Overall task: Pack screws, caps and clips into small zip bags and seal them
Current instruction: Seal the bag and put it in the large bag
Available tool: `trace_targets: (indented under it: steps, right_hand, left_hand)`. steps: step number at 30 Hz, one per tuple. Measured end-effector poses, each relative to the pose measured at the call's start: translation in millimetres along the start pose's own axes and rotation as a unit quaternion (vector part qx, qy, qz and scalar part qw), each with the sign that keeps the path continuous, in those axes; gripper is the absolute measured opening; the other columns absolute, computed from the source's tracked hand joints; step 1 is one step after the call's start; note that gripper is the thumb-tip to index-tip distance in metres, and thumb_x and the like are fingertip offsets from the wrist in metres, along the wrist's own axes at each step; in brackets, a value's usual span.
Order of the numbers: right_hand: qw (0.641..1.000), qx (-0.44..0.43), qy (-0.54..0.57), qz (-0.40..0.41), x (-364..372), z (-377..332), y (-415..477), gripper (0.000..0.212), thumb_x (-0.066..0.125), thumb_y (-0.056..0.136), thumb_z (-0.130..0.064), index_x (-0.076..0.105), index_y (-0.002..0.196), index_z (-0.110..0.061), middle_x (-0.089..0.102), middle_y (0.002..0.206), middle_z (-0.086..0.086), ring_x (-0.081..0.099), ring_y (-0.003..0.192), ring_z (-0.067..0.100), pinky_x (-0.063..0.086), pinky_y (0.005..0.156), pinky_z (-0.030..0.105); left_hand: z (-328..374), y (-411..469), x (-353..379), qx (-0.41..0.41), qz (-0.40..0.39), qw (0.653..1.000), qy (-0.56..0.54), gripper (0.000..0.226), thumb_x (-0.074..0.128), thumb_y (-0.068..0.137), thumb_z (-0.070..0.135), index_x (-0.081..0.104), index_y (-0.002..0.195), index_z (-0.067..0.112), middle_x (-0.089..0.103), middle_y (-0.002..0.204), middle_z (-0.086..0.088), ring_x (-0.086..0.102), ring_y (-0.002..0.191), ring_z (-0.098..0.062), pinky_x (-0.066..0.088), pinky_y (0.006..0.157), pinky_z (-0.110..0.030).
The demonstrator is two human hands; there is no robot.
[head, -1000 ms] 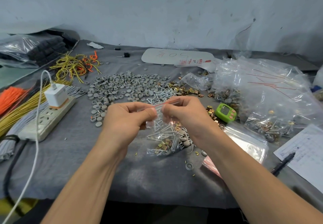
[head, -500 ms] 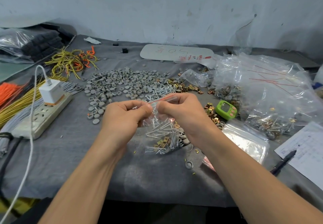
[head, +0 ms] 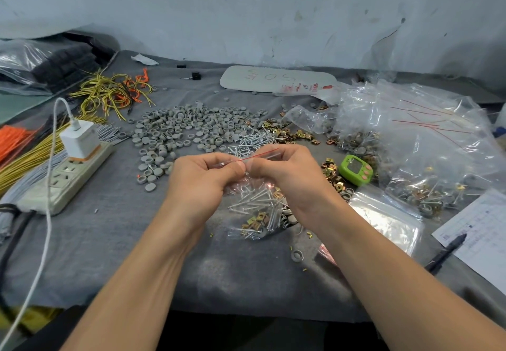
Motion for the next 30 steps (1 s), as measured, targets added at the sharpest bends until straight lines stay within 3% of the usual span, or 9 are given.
trace_targets:
  steps: [3, 10, 13, 19, 24, 30]
  right_hand:
    - [1.000, 0.007, -0.012, 0.007, -2, 1, -1, 0.012, 0.078, 0.079, -0.005, 0.080, 0.076, -0.017, 0.077, 0.081, 0.012, 0.067, 0.072, 0.018, 0.056, 0.074, 0.031]
    - [0.999, 0.010, 0.006, 0.052, -12, -2, -1, 0.020, 0.077, 0.081, 0.007, 0.078, 0.070, -0.010, 0.071, 0.073, 0.020, 0.063, 0.067, 0.022, 0.057, 0.074, 0.033]
    - [0.998, 0.017, 0.016, 0.052, -11, -4, -1, 0.024, 0.076, 0.081, 0.008, 0.078, 0.068, -0.012, 0.073, 0.081, 0.027, 0.064, 0.069, 0.025, 0.058, 0.080, 0.038]
    - [0.996, 0.066, 0.048, 0.040, -10, 5, 0, 0.026, 0.077, 0.085, 0.000, 0.080, 0.066, -0.017, 0.074, 0.073, 0.009, 0.065, 0.066, 0.021, 0.054, 0.073, 0.034]
    - [0.994, 0.079, 0.060, 0.051, -16, 7, -1, 0.017, 0.076, 0.087, -0.001, 0.077, 0.073, -0.011, 0.074, 0.073, 0.011, 0.067, 0.065, 0.020, 0.052, 0.087, 0.045]
    - [0.992, 0.088, 0.071, 0.047, -16, 6, -4, 0.014, 0.073, 0.088, -0.001, 0.076, 0.076, -0.008, 0.072, 0.071, 0.010, 0.066, 0.061, 0.017, 0.050, 0.083, 0.041]
  left_hand:
    - [0, 1, 0, 0.000, 0.003, 1.000, 0.008, 0.017, 0.078, 0.083, 0.000, 0.079, 0.073, 0.014, 0.074, 0.066, -0.004, 0.063, 0.057, -0.007, 0.048, 0.052, -0.015]
    - [-2, 2, -3, 0.008, 0.029, 0.999, 0.018, 0.005, 0.085, 0.079, 0.012, 0.081, 0.077, 0.014, 0.077, 0.072, -0.007, 0.065, 0.060, -0.011, 0.051, 0.054, -0.019]
    - [-4, 4, -7, 0.002, 0.037, 0.999, 0.019, 0.007, 0.085, 0.079, 0.013, 0.082, 0.075, 0.017, 0.077, 0.072, -0.005, 0.063, 0.057, -0.010, 0.049, 0.052, -0.018]
    - [-5, 4, -9, 0.010, 0.068, 0.998, 0.007, 0.008, 0.084, 0.080, 0.010, 0.080, 0.076, 0.014, 0.075, 0.067, -0.004, 0.058, 0.051, -0.005, 0.046, 0.048, -0.015]
    - [-6, 4, -15, 0.000, 0.055, 0.998, -0.012, 0.005, 0.084, 0.078, 0.011, 0.079, 0.078, 0.012, 0.076, 0.070, -0.005, 0.064, 0.056, -0.006, 0.049, 0.053, -0.014]
    - [-7, 5, -20, 0.005, 0.047, 0.999, 0.008, 0.009, 0.084, 0.079, 0.012, 0.079, 0.071, 0.013, 0.075, 0.068, -0.005, 0.061, 0.056, -0.007, 0.050, 0.054, -0.015]
Point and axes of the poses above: each hand's wrist, its own y-axis towards the middle knuckle, its own x-axis out of the palm, z = x × y, the point moved 7 cm from there along y, towards the middle knuckle
